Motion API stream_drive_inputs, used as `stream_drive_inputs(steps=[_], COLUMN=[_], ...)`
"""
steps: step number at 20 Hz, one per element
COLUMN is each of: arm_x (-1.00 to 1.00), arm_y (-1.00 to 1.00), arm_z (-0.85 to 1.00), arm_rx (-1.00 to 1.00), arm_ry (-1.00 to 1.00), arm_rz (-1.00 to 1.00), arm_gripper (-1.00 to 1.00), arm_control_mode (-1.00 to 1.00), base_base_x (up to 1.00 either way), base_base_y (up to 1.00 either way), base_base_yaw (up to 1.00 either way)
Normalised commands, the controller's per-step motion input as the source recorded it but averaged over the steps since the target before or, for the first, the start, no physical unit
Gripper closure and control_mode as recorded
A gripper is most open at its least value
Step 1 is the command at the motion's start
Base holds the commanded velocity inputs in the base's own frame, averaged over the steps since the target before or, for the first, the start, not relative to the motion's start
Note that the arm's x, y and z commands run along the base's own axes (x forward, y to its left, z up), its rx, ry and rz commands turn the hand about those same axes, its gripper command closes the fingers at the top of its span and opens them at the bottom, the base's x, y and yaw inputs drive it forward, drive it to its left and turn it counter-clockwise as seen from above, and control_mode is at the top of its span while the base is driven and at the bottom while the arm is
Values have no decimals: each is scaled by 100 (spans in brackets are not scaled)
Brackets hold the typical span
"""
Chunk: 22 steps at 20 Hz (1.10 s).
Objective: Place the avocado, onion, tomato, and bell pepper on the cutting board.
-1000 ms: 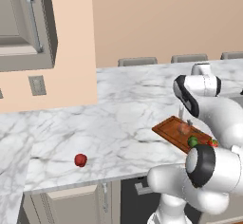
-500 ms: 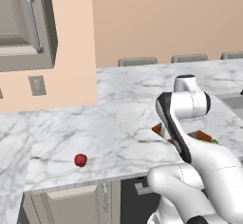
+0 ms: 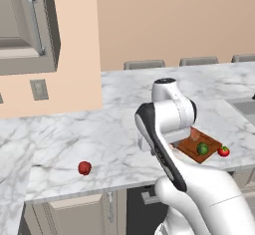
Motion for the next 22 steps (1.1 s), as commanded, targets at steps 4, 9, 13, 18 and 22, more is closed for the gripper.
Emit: stream_drive_inputs(steps=[4,9,13,18,22], arm_x=[14,37,23,0,0], arm_y=[100,100,90,48,35], arm_z=[3,0,-1,-21,-3], arm_rx=[0,3,2,13,21], arm_ry=[13,26,9,-17,-29], arm_rz=[3,8,12,14,7], arm_gripper=[-100,-100,-100,-100,-100], arm_control_mode=[-100,-100,-100,-100,-100], base_base_x=[0,0,0,0,0], base_base_y=[0,0,0,0,0], base_base_yaw=[0,0,0,0,0])
